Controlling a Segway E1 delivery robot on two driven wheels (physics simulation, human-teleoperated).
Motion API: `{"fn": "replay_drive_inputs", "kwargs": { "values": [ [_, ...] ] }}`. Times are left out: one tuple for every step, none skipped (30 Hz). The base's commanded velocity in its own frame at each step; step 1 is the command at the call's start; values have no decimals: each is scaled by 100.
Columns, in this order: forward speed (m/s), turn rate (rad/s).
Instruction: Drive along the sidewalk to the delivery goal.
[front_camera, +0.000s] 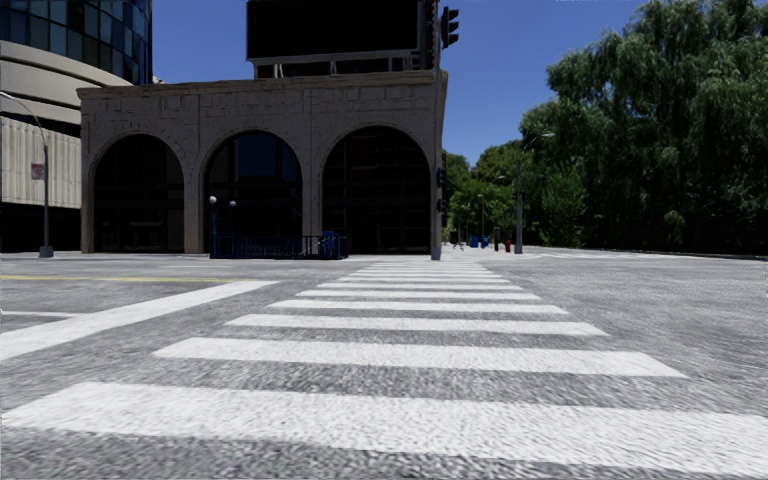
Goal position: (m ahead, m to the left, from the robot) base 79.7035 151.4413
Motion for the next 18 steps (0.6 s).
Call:
{"fn": "replay_drive_inputs", "kwargs": {
  "values": [
    [194, -42],
    [194, -42],
    [194, -42],
    [194, -39],
    [194, -23],
    [194, -23],
    [194, -2],
    [194, 0],
    [194, 0],
    [194, 0],
    [194, 0],
    [194, 0],
    [194, 0],
    [194, 0],
    [194, 0],
    [194, 0],
    [194, 0],
    [194, 0]
  ]
}}
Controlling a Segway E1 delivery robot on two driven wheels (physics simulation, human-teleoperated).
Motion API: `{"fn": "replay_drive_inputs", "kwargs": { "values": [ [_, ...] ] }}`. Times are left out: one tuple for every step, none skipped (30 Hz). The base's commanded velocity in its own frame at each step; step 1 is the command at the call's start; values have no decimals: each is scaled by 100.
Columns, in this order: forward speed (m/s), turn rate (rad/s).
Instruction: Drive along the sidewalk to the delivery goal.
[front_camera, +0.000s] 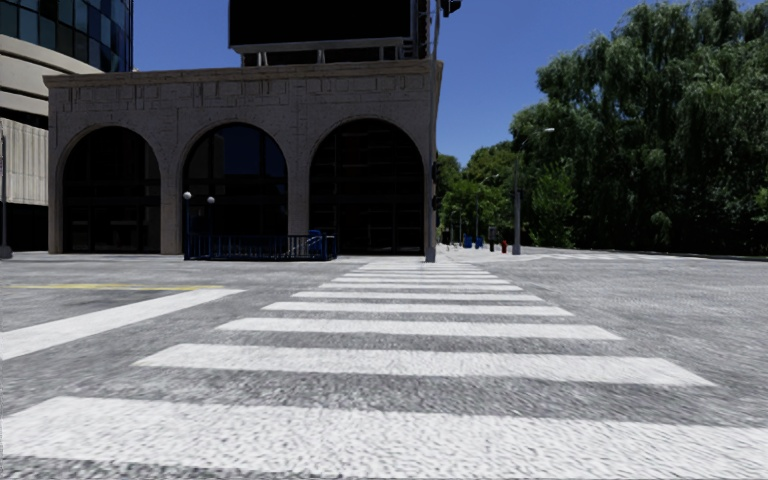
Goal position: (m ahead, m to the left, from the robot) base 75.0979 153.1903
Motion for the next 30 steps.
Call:
{"fn": "replay_drive_inputs", "kwargs": {
  "values": [
    [194, 0],
    [194, 0],
    [194, 0],
    [200, 0],
    [200, 0],
    [200, 0],
    [200, 0],
    [200, 0],
    [200, 0],
    [200, 0],
    [200, 0],
    [200, 0],
    [200, 0],
    [200, 0],
    [200, 0],
    [200, 0],
    [200, 0],
    [200, 0],
    [200, 0],
    [200, 0],
    [200, 0],
    [200, 0],
    [199, 0],
    [199, 0],
    [199, 0],
    [199, 0],
    [199, 0],
    [199, 0],
    [199, 0],
    [199, 0]
  ]
}}
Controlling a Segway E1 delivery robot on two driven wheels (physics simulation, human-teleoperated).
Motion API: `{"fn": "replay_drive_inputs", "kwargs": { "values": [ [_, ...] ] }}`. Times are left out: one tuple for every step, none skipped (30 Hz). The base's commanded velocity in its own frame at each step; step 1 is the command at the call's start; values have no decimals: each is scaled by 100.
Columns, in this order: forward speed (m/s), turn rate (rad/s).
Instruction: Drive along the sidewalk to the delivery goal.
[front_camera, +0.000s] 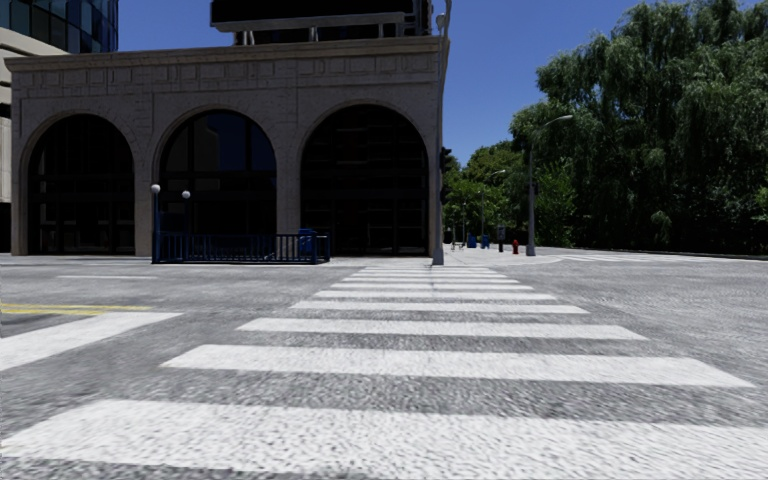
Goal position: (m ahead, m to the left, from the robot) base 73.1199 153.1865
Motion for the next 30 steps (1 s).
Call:
{"fn": "replay_drive_inputs", "kwargs": {
  "values": [
    [199, 0],
    [199, -10],
    [199, -19],
    [199, -19],
    [199, -21],
    [199, -22],
    [199, -22],
    [199, -22],
    [199, -22],
    [199, -22],
    [199, -22],
    [199, -22],
    [199, -22],
    [199, -22],
    [199, -22],
    [199, -22],
    [199, -22],
    [199, -22],
    [199, -22],
    [199, -22],
    [199, -22],
    [199, -22],
    [199, -22],
    [199, -22],
    [199, -22],
    [199, -22],
    [199, -22],
    [199, -22],
    [199, -22],
    [199, -22]
  ]
}}
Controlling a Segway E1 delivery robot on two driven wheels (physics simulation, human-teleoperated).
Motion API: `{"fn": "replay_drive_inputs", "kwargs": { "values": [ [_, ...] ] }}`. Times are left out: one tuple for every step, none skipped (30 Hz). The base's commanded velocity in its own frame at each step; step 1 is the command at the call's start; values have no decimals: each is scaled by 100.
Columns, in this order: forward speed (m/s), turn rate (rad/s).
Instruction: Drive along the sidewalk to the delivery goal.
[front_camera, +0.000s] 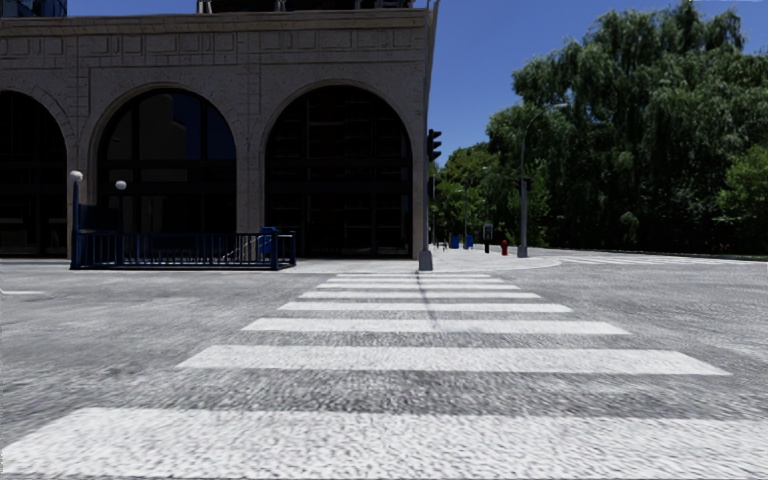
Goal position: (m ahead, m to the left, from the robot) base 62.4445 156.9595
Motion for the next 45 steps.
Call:
{"fn": "replay_drive_inputs", "kwargs": {
  "values": [
    [199, -22],
    [199, -22],
    [199, -22],
    [199, -22],
    [199, -15],
    [199, -6],
    [199, 0],
    [199, 0],
    [199, 0],
    [199, 0],
    [199, 0],
    [199, 0],
    [199, 0],
    [199, 0],
    [199, 0],
    [199, 0],
    [199, 0],
    [195, 0],
    [193, 0],
    [193, 0],
    [192, 0],
    [192, 0],
    [192, 0],
    [192, 0],
    [192, 0],
    [192, 0],
    [192, 0],
    [192, 0],
    [192, 0],
    [192, 0],
    [192, 0],
    [192, 0],
    [192, 0],
    [192, 0],
    [192, 0],
    [192, 0],
    [192, 0],
    [192, 0],
    [192, 0],
    [192, 0],
    [192, 0],
    [192, 0],
    [192, 0],
    [192, 0],
    [192, 0]
  ]
}}
